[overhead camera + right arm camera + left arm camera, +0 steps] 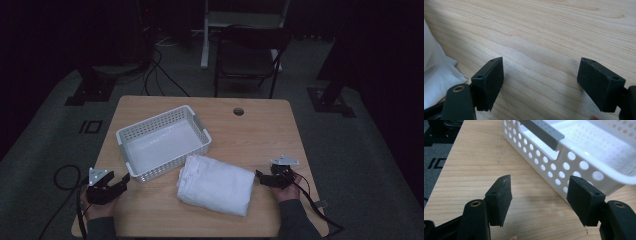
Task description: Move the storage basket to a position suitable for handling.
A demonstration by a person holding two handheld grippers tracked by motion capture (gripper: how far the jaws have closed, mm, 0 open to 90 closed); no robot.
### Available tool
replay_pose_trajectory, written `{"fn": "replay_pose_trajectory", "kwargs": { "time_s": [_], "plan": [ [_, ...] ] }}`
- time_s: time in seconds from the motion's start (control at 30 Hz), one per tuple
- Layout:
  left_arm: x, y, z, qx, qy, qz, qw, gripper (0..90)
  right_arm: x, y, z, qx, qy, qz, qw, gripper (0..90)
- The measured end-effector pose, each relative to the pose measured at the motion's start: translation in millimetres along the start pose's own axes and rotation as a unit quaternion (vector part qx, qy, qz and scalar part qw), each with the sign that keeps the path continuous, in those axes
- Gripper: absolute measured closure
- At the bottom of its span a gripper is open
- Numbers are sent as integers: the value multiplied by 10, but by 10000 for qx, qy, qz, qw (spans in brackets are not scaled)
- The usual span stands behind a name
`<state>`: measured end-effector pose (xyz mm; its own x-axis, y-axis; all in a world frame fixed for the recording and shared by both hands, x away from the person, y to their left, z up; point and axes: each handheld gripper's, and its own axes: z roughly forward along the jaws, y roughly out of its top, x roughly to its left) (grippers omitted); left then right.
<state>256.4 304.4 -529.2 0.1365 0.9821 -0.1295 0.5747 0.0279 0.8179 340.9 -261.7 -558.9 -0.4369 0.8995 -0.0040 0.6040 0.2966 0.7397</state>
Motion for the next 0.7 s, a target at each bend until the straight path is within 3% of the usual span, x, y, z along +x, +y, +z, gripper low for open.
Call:
{"fn": "replay_pose_trajectory", "kwargs": {
  "time_s": [0.23,0.47,0.7],
  "plan": [
    [4,124,-124,-178,9,3,9998,344,2,-1,-2,2,1,2,10000,213],
    [35,252,-279,-447,-163,-176,9987,342,4,-1,-2,2,5,-2,10000,214],
    [-27,373,-309,-549,-292,-193,9979,324,4,-1,-2,2,10,-9,10000,214]
  ]
}}
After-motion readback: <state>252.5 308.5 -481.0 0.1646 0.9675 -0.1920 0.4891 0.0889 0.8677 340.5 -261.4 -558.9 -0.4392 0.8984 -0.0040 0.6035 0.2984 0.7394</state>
